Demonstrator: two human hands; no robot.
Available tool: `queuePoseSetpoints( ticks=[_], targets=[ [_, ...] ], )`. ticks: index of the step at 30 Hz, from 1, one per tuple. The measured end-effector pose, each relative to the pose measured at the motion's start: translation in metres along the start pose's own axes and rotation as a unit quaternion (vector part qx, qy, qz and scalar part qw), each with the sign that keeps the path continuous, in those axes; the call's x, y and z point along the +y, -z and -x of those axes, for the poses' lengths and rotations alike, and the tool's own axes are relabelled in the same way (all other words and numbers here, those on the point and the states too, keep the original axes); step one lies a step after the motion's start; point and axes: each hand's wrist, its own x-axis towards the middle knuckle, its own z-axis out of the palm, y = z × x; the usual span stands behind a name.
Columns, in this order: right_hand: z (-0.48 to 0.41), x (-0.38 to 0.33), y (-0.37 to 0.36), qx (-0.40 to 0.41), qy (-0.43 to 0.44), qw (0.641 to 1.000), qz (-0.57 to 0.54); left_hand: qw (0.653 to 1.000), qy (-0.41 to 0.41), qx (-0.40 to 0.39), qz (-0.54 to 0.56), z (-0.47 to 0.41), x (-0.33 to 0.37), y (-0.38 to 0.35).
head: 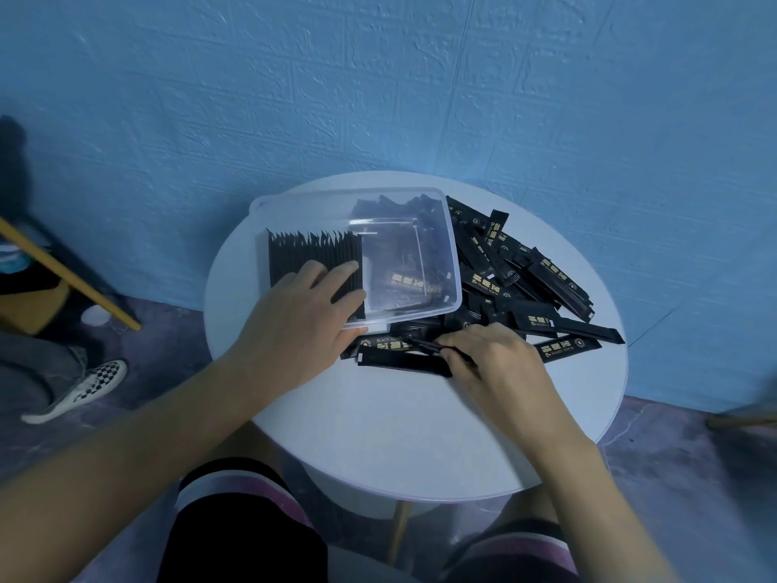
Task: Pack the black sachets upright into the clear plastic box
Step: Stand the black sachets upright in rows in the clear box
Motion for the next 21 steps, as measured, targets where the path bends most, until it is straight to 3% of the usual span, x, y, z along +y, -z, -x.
queuePoseSetpoints(
  ticks=[6, 15, 18, 21],
  targets=[
    [-0.016, -0.008, 0.013, 0.032, 0.009, 0.999, -0.035, 1.0, 0.0, -0.002, -0.003, 0.0, 0.001, 0.0],
    [-0.09, -0.052, 0.015, 0.152, -0.031, 0.983, -0.098, 1.0, 0.003, -0.001, 0.0, 0.0, 0.003, 0.001],
    [-0.109, -0.06, -0.006, 0.123, -0.057, 0.989, -0.065, 1.0, 0.005, -0.002, 0.0, 0.001, 0.003, 0.0],
    [-0.116, -0.058, -0.026, 0.042, -0.094, 0.994, -0.033, 1.0, 0.004, -0.001, 0.006, 0.001, 0.003, 0.001]
  ],
)
